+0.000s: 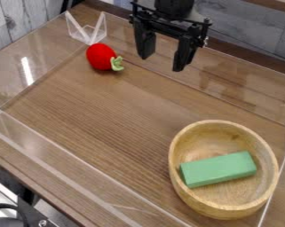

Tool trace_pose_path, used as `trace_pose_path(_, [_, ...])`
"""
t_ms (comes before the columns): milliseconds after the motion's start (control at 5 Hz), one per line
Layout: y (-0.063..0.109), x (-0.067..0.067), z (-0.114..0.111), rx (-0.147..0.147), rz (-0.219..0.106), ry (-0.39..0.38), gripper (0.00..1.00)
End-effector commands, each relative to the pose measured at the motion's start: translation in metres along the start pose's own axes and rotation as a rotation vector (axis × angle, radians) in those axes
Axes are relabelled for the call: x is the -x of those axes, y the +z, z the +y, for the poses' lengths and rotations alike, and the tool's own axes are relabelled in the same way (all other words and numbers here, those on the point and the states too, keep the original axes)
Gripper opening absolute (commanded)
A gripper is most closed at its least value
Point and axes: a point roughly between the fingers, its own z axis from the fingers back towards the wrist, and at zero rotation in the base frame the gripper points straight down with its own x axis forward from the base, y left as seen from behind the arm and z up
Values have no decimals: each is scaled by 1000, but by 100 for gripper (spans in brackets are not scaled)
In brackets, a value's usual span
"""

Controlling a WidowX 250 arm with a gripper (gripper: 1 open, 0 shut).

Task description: Move the red fruit to the right

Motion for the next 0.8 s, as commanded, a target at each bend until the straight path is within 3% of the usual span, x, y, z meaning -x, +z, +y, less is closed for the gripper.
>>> trace_pose_path(0, [-9,1,7,7,19,56,100])
trace_pose_path(200, [-11,0,34,28,4,207,100])
trace_pose_path(600, [-18,-3,104,131,-46,669,100])
